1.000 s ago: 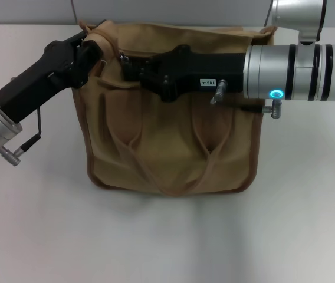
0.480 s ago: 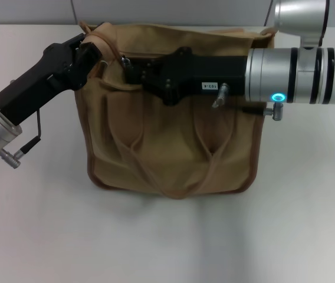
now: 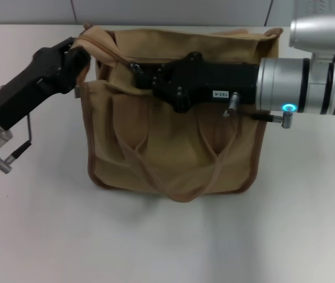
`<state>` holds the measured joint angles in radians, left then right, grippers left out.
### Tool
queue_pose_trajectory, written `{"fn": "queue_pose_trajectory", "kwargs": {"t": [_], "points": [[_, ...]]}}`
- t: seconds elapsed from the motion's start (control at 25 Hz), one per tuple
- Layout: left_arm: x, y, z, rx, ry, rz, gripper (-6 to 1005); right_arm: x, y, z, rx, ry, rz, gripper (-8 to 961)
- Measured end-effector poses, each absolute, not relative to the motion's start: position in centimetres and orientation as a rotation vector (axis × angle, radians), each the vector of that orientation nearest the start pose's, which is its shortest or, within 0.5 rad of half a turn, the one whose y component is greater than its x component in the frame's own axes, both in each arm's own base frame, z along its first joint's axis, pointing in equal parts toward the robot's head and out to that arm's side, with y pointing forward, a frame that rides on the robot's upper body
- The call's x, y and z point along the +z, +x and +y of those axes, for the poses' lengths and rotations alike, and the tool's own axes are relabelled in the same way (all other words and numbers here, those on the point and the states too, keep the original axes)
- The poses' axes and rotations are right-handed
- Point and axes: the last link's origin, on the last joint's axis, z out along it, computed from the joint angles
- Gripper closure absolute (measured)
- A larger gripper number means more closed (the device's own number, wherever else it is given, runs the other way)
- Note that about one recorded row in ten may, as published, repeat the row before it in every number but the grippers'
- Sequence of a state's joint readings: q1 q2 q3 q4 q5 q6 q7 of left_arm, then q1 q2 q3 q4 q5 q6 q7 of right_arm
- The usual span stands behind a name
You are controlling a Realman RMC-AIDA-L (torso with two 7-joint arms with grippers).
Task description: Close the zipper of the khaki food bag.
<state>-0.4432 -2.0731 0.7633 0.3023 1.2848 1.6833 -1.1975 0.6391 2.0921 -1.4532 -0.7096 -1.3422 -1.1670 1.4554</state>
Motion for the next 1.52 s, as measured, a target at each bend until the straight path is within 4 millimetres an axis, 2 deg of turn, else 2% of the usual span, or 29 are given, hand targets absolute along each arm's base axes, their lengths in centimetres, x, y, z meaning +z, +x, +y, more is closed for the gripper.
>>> {"fn": "queue_pose_trajectory", "kwargs": {"t": [0.36,0.92,1.08,1.52], "points": [[2.2,-27.3,29.8,-1.492,-2.078,-0.747,984,-5.5,14.4,36.4,0.952,-2.773,0.459,948],[3.1,-28.7,29.5,-1.463,-2.000,-0.765,984,-3.6,16.9,35.5,1.018,-2.711,0.527,949],[3.1,-28.9,29.5,-1.457,-1.992,-0.770,984,-2.3,18.7,34.8,1.040,-2.677,0.560,950],[3.0,-28.8,29.9,-1.441,-1.997,-0.778,983,-0.2,22.5,33.2,1.031,-2.601,0.643,951]]}}
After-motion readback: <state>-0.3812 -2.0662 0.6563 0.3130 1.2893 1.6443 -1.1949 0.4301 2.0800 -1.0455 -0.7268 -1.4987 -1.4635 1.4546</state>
